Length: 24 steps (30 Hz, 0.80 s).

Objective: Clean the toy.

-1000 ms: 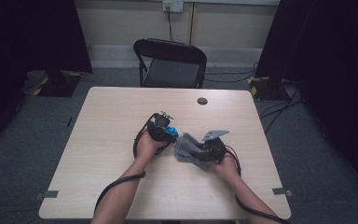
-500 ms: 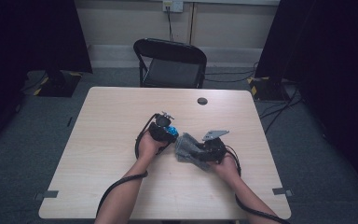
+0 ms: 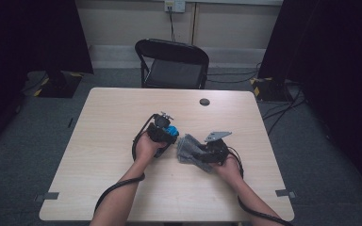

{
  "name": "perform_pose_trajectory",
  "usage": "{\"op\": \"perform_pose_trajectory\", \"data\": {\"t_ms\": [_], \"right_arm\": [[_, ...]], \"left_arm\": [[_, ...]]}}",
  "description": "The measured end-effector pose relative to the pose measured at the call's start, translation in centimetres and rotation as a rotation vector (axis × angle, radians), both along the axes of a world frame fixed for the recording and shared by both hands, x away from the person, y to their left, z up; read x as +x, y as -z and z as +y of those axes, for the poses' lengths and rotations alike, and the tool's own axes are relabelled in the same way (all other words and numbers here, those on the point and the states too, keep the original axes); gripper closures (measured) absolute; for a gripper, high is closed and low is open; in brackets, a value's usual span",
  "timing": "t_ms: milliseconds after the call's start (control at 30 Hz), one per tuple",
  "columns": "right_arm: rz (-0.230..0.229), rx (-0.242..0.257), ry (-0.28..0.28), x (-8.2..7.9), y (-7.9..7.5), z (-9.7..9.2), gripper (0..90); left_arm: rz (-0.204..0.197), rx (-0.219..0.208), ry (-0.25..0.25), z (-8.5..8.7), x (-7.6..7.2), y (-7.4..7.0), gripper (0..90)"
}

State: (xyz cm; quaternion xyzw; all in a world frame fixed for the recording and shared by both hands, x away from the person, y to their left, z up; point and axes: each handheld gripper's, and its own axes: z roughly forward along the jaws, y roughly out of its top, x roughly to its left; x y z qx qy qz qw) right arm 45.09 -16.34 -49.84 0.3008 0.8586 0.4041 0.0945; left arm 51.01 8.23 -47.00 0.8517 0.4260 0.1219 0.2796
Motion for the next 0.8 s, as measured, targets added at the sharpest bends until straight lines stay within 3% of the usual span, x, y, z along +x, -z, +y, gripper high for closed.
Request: {"op": "perform_pose_trajectory", "data": {"t_ms": [133,267,367,633,800], "right_arm": [[0.0,0.001,0.0,0.0,0.0,0.0,52.2],[0.001,0.001,0.002,0.0,0.0,0.0,52.3],[0.001,0.001,0.002,0.0,0.0,0.0,52.3],[0.0,0.003,0.001,0.0,0.0,0.0,52.2],[0.001,0.003,0.001,0.0,0.0,0.0,52.2]], "left_arm": [[-0.006,-0.02,0.002,0.5,-0.4,-0.2,24.9],[0.032,0.026,0.018,0.5,-0.3,0.3,24.8],[0.049,0.031,0.015,0.6,-0.5,0.9,24.9],[0.049,0.047,0.039,0.8,-0.8,1.1,24.0],[0.039,0.04,0.025,0.9,-0.7,1.0,19.0]]}}
